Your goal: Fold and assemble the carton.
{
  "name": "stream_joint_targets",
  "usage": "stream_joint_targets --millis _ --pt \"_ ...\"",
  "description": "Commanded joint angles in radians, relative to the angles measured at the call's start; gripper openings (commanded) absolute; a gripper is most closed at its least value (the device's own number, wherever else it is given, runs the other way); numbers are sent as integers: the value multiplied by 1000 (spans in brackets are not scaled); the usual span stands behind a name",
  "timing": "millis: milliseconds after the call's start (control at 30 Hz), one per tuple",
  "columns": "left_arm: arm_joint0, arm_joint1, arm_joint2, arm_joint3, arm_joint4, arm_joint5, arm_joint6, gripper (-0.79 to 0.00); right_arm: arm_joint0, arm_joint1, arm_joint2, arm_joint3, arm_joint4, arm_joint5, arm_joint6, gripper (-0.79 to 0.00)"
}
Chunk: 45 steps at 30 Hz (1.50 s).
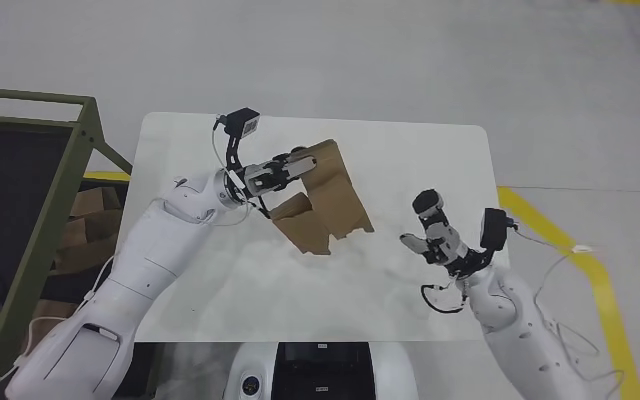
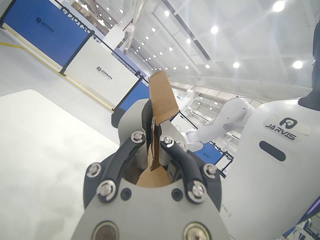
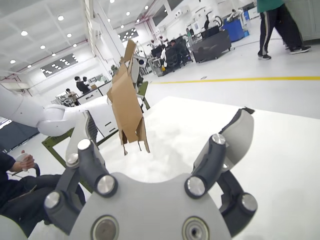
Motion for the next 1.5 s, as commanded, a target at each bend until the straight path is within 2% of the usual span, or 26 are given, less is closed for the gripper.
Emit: stream_joint_targets --millis 0,100,267,367,467,600,867,1467 --pt "3 -1 -2 -6 3 11 12 -785 0 -3 9 -25 -23 79 -19 0" --pt "19 -2 -8 -42 -2 67 44 -785 -47 -11 21 -95 -187 250 -135 0" --pt "38 -1 -34 -72 2 157 91 -785 -120 -20 -5 -138 -494 457 -368 0" --pt "51 -1 -47 -85 5 197 111 -785 -144 -26 -27 -129 -610 587 -477 0" --pt "56 -3 -53 -93 2 234 120 -785 -164 -36 -54 -121 -685 732 -534 0" --pt "56 -8 -52 -105 -11 278 115 -785 -177 -52 -108 -132 -793 949 -508 0" --pt "56 -17 -54 -112 -9 330 106 -785 -145 -82 -206 -131 -950 1174 -369 0" --pt "58 -33 -72 -107 -17 364 54 -785 -85 -131 -316 -86 -1103 1357 -225 0"
